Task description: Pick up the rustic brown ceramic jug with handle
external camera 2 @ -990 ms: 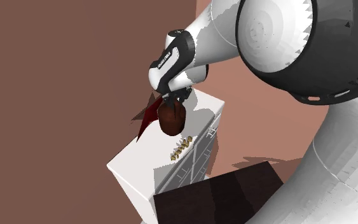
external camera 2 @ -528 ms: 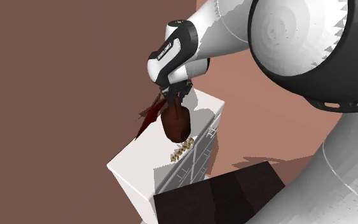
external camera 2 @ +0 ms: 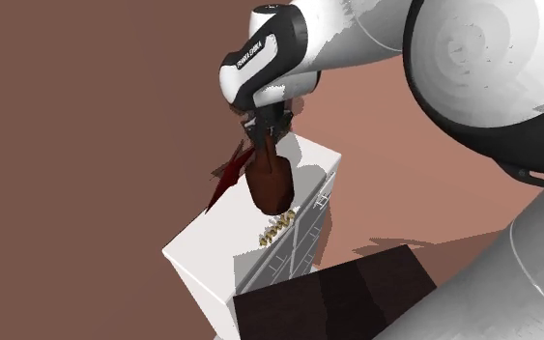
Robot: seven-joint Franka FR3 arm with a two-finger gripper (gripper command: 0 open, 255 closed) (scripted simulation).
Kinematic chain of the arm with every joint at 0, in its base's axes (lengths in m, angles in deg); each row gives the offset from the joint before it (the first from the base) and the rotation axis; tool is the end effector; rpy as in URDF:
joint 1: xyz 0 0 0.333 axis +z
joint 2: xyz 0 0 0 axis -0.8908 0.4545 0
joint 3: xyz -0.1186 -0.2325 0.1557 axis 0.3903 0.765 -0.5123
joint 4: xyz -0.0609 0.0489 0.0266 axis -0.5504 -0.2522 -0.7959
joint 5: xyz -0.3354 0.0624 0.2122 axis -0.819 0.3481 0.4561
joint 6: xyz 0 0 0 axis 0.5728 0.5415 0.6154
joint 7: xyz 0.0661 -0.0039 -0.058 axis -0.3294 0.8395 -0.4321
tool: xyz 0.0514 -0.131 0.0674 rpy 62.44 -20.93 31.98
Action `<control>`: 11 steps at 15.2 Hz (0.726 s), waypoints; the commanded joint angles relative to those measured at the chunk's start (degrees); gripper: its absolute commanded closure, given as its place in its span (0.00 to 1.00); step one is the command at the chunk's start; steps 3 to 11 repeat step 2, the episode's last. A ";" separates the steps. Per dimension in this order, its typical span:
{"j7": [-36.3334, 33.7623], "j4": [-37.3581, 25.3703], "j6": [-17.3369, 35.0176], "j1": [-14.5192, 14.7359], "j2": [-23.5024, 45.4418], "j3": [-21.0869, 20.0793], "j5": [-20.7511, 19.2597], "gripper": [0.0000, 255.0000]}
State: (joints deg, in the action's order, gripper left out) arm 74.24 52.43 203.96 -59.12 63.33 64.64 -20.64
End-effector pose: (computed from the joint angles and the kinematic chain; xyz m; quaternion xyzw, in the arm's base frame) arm 0.5571 0.0690 0.2944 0.9936 0.1019 0.0478 0.0028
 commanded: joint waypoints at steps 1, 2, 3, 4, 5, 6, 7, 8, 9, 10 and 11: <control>0.04 -0.14 -0.67 -0.01 -0.75 0.00 0.05 1.00; 0.04 -0.14 -0.67 -0.01 -0.74 0.00 0.05 1.00; 0.04 -0.14 -0.67 -0.01 -0.74 0.00 0.05 1.00; 0.04 -0.14 -0.67 -0.01 -0.74 0.00 0.05 1.00; 0.04 -0.14 -0.67 -0.01 -0.74 0.00 0.05 1.00; 0.04 -0.14 -0.67 -0.01 -0.74 0.00 0.05 1.00; 0.04 -0.14 -0.67 -0.01 -0.74 0.00 0.05 1.00; 0.04 -0.14 -0.67 -0.01 -0.74 0.00 0.05 1.00; 0.04 -0.14 -0.67 -0.01 -0.74 0.00 0.05 1.00; 0.04 -0.14 -0.67 -0.01 -0.74 0.00 0.05 1.00; 0.04 -0.14 -0.67 -0.01 -0.74 0.00 0.05 1.00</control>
